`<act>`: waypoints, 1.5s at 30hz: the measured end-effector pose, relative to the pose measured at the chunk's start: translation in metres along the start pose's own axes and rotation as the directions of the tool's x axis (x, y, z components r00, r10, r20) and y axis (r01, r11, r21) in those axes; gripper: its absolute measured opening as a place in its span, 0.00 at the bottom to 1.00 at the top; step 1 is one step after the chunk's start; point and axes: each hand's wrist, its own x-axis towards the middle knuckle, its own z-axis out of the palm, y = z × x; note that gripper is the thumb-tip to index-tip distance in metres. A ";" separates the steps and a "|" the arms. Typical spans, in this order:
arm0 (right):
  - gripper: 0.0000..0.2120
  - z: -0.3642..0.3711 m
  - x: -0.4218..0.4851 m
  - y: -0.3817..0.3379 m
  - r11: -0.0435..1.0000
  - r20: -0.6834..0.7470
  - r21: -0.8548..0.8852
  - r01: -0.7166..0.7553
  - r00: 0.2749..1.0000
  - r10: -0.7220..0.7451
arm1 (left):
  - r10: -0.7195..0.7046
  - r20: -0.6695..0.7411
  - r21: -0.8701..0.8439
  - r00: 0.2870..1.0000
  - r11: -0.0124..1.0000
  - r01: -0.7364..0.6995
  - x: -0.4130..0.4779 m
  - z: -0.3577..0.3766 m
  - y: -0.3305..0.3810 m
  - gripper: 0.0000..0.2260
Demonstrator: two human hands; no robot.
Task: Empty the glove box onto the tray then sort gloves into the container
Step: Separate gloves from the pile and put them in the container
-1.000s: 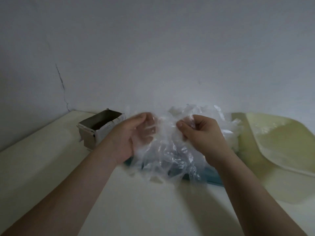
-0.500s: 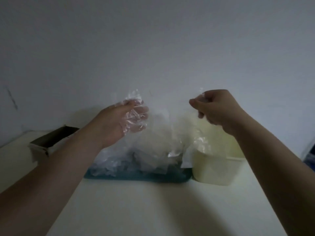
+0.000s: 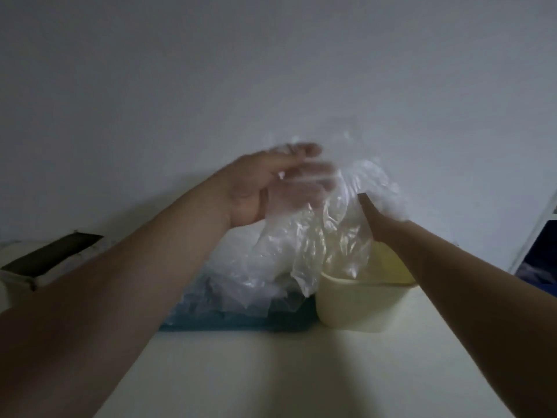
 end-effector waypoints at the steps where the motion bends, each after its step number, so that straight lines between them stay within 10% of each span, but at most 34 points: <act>1: 0.21 -0.008 -0.001 0.006 0.998 -0.088 0.053 0.021 0.996 -0.016 | -0.043 -0.050 0.033 0.998 0.998 0.044 0.015 0.003 -0.009 0.08; 3: 0.31 -0.030 -0.006 0.018 0.973 -0.205 0.230 0.016 0.978 0.033 | -0.107 -0.163 0.114 0.981 0.985 0.126 0.044 0.008 -0.030 0.08; 9: 0.20 -0.081 -0.035 0.015 0.912 -0.331 0.410 -0.022 0.928 0.171 | -0.088 -0.310 0.394 0.947 0.894 0.213 0.099 0.025 -0.077 0.12; 16: 0.28 -0.042 -0.066 -0.044 0.998 0.380 0.061 -0.002 0.925 -0.022 | 0.206 -0.416 0.636 0.886 0.762 0.121 0.100 0.012 -0.080 0.19; 25: 0.24 0.036 -0.035 -0.053 0.982 0.659 -0.169 0.081 0.750 0.052 | 0.384 -0.241 0.880 0.891 0.473 0.034 0.014 -0.027 -0.075 0.08; 35: 0.20 0.001 -0.046 -0.078 0.997 0.091 -0.047 0.065 0.994 -0.060 | 0.453 0.021 0.996 0.891 0.066 -0.057 -0.047 -0.067 -0.095 0.04; 41: 0.12 0.018 -0.064 -0.117 0.999 0.168 -0.013 0.051 0.985 -0.048 | 0.144 0.024 0.965 0.989 -0.263 0.014 -0.101 -0.087 -0.109 0.22; 45: 0.05 0.023 -0.072 -0.133 0.999 0.156 0.043 0.017 0.988 -0.023 | -0.002 -0.066 0.932 0.998 -0.357 0.061 -0.126 -0.111 -0.130 0.14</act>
